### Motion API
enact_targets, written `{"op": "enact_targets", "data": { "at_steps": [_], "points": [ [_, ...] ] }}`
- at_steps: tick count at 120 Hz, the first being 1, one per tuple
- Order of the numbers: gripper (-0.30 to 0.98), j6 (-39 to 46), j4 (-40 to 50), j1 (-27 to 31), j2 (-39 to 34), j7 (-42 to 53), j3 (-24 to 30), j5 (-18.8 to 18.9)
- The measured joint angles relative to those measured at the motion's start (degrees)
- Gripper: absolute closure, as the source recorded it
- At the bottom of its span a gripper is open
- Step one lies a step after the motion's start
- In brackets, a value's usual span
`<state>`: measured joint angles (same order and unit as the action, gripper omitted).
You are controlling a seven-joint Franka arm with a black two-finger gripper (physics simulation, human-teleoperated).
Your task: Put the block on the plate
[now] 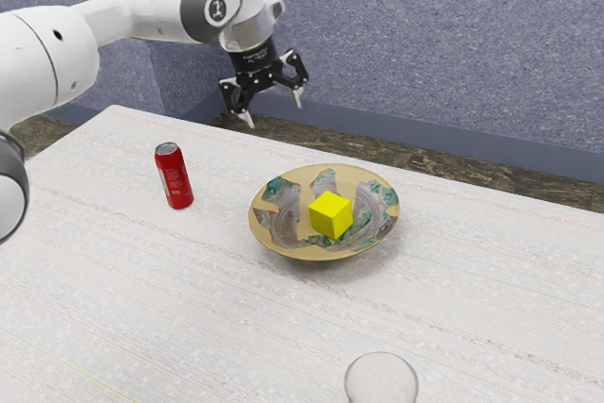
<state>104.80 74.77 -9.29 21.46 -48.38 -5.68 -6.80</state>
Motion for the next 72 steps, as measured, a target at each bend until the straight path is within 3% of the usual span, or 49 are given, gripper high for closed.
{"op": "enact_targets", "data": {
  "at_steps": [26,47,72],
  "points": [
    [0.0,-8.63,5.81,-0.1,-10.83,19.04,-0.78,0.36],
    [0.0,-12.78,13.63,-0.03,-19.36,27.16,-0.74,0.68],
    [0.0,-14.53,19.92,0.62,-23.92,33.62,-0.32,1.06]
  ]
}}
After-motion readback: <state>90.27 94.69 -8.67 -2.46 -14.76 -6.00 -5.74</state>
